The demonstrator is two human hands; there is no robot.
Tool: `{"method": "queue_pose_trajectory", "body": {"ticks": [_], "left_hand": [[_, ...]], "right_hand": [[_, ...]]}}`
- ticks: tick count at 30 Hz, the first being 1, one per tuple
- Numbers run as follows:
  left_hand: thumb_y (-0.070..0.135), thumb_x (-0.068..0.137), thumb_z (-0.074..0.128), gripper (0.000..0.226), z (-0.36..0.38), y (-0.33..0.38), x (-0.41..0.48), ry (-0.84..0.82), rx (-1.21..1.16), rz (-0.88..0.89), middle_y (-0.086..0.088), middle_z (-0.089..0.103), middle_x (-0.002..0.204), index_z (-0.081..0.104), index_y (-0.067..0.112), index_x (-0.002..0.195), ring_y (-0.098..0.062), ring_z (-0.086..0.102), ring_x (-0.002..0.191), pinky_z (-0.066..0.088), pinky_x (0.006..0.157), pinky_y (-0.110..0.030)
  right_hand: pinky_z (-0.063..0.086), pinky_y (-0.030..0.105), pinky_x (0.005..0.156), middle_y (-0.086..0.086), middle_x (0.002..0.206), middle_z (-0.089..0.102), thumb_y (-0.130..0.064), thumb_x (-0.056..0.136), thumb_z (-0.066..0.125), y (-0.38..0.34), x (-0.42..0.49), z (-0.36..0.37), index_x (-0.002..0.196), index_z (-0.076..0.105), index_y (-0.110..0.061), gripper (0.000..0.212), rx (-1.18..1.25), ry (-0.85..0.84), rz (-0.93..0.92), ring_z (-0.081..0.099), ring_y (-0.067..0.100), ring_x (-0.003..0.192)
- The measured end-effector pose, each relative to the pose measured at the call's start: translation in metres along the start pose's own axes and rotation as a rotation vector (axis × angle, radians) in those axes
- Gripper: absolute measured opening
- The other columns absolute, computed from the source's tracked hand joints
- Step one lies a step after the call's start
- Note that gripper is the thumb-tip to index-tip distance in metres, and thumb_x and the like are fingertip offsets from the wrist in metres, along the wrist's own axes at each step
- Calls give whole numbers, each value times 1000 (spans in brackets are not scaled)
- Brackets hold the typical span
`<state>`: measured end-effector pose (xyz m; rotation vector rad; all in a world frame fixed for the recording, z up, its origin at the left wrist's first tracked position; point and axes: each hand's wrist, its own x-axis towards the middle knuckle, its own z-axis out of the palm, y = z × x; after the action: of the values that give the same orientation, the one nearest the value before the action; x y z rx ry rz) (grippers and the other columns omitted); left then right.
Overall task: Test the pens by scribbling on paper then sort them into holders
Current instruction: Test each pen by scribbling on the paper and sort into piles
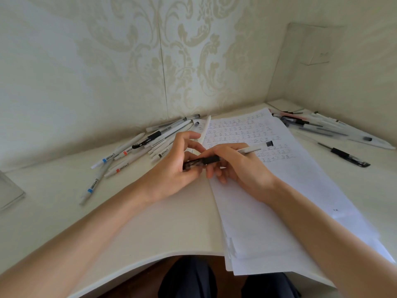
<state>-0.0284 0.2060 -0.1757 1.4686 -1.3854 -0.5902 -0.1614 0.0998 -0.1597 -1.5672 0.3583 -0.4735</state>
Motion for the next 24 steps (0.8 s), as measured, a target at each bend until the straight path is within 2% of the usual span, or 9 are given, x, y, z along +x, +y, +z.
{"method": "queue_pose_trajectory", "body": {"ticks": [3,6,10,11,15,18,21,24], "left_hand": [[9,89,58,39,0,-3,0,70,53,-18,12,53,106,37,36,107,-9,58,95,43,79,-21],[18,87,62,22,-3,-3,0,146,156,-25,11,61,94,50,33,98,-17,59,85,46,74,-31],[20,86,64,12,-6,-3,2,199,204,-14,10,59,76,57,29,87,-1,51,66,38,62,-13],[20,85,65,12,-7,-2,2,202,204,-9,10,59,76,57,30,86,-1,51,65,38,62,-12],[30,79,64,6,-9,5,-2,151,151,42,6,65,75,58,29,82,-6,60,69,45,68,-18],[34,77,60,8,-5,7,-4,137,174,89,4,66,73,58,27,81,-7,60,69,46,68,-20],[23,82,62,6,-3,6,-5,149,196,121,4,65,73,60,18,83,-5,59,68,44,66,-14],[19,84,63,4,-4,5,-4,146,218,139,7,63,71,59,18,84,1,57,66,40,64,-8]], "right_hand": [[38,24,45,15,58,60,-4,95,37,0,3,-4,85,68,4,34,61,43,11,46,18,53],[39,23,44,12,57,61,-4,96,35,-1,4,-8,85,67,4,35,112,68,14,46,16,51],[39,23,42,14,57,60,-8,96,43,-3,4,-8,82,57,-1,21,196,100,46,46,16,47],[38,24,41,13,55,59,-9,96,46,-4,4,-8,76,51,-5,21,219,110,56,45,16,46],[23,22,38,7,43,47,-13,95,51,-6,3,-11,61,29,-15,40,240,150,53,33,14,39],[19,22,38,6,40,42,-8,96,47,-5,1,-10,61,27,-15,41,234,157,19,29,15,37],[22,20,38,9,40,46,-5,96,45,-3,1,-7,62,29,-14,38,241,174,-9,31,16,36],[24,19,38,10,40,50,-5,95,45,-3,3,-4,62,30,-14,38,226,196,-21,32,18,37]]}}
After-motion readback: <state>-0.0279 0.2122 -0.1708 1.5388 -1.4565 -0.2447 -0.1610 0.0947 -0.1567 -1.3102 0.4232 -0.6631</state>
